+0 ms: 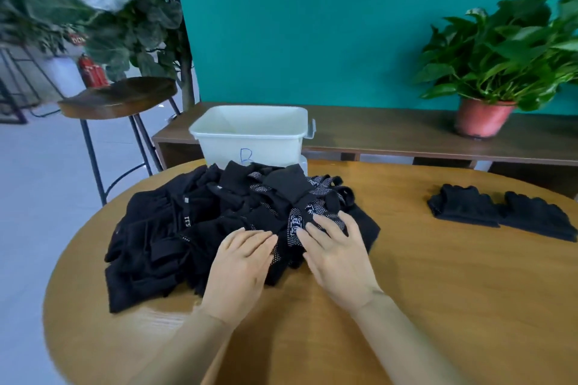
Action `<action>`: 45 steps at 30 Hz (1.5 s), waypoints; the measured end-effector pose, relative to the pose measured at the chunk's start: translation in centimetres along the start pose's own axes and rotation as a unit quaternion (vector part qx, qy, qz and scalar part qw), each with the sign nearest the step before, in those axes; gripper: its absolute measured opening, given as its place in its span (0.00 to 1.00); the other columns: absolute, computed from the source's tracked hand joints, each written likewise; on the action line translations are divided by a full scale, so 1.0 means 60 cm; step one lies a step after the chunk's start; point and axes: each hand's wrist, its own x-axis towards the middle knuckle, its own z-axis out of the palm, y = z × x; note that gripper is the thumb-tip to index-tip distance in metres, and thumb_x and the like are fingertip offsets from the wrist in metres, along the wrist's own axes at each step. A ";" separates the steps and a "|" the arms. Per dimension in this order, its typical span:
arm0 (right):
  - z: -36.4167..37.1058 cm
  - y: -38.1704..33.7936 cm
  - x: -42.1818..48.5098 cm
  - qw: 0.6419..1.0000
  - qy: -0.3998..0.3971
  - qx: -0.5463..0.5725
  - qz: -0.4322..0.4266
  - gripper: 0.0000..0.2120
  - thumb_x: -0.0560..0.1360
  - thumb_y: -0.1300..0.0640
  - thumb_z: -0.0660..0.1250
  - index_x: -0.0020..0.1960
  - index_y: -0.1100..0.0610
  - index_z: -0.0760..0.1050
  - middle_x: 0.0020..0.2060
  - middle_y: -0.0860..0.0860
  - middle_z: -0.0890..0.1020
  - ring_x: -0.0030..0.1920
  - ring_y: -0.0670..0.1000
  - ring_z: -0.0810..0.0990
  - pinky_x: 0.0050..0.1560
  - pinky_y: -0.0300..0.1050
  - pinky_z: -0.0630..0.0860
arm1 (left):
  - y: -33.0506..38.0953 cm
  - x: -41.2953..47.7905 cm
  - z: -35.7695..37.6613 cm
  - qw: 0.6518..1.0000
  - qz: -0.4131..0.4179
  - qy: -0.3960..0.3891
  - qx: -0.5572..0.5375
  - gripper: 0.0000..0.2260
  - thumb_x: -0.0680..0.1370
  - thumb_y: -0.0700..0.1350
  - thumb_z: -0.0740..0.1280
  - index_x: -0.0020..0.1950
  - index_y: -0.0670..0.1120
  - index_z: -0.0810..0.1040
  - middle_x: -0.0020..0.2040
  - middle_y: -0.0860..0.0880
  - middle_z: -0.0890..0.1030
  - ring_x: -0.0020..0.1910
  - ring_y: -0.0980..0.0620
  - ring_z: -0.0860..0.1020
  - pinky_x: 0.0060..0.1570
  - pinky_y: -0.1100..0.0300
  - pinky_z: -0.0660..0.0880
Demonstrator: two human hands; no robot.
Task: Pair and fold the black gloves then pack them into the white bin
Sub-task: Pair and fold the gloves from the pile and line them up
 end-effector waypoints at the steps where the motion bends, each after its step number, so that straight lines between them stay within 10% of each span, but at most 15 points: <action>1: 0.007 -0.006 0.010 1.000 -0.025 0.000 -0.011 0.20 0.67 0.57 0.75 0.58 0.56 0.80 0.53 0.52 0.83 0.62 0.56 0.77 0.68 0.60 0.61 | -0.005 0.004 0.002 1.000 0.001 0.000 -0.002 0.15 0.79 0.46 0.60 0.57 0.45 0.84 0.56 0.52 0.84 0.57 0.53 0.77 0.66 0.53 0.66; 12: 0.052 -0.006 0.065 0.994 -0.105 -0.025 -0.006 0.05 0.62 0.59 0.77 0.34 0.55 0.81 0.55 0.58 0.82 0.63 0.60 0.77 0.65 0.62 0.61 | -0.024 0.026 0.029 1.000 0.014 0.011 -0.014 0.14 0.78 0.44 0.61 0.55 0.44 0.85 0.54 0.50 0.84 0.55 0.50 0.80 0.65 0.53 0.67; 26: -0.113 0.014 0.115 0.949 0.048 0.229 0.211 0.05 0.76 0.54 0.69 0.49 0.50 0.84 0.55 0.44 0.84 0.63 0.50 0.73 0.62 0.37 0.50 | 0.025 0.073 -0.066 0.999 -0.018 -0.030 0.007 0.35 0.67 0.54 0.77 0.70 0.43 0.74 0.67 0.48 0.77 0.67 0.50 0.73 0.72 0.52 0.59; 37: -0.238 0.021 0.051 0.938 0.000 0.249 0.242 0.09 0.77 0.53 0.68 0.56 0.46 0.82 0.59 0.41 0.80 0.69 0.45 0.67 0.64 0.36 0.48 | 0.106 0.108 -0.167 0.993 -0.031 0.087 -0.070 0.11 0.76 0.51 0.63 0.48 0.49 0.83 0.54 0.54 0.84 0.54 0.54 0.80 0.68 0.55 0.62; 42: -0.303 0.019 0.010 0.803 -0.086 0.508 0.299 0.26 0.67 0.45 0.68 0.66 0.42 0.75 0.55 0.37 0.80 0.64 0.38 0.72 0.73 0.52 0.62 | 0.168 0.135 -0.234 0.960 -0.100 -0.046 -0.258 0.05 0.76 0.49 0.70 0.49 0.51 0.84 0.44 0.57 0.84 0.46 0.56 0.80 0.57 0.54 0.75; 45: -0.335 0.023 -0.010 0.777 -0.136 0.533 0.307 0.15 0.74 0.53 0.72 0.61 0.50 0.79 0.48 0.42 0.84 0.51 0.34 0.79 0.58 0.38 0.73 | 0.198 0.141 -0.259 0.896 -0.182 -0.123 -0.387 0.04 0.75 0.42 0.73 0.49 0.46 0.83 0.42 0.52 0.85 0.41 0.58 0.82 0.47 0.60 0.79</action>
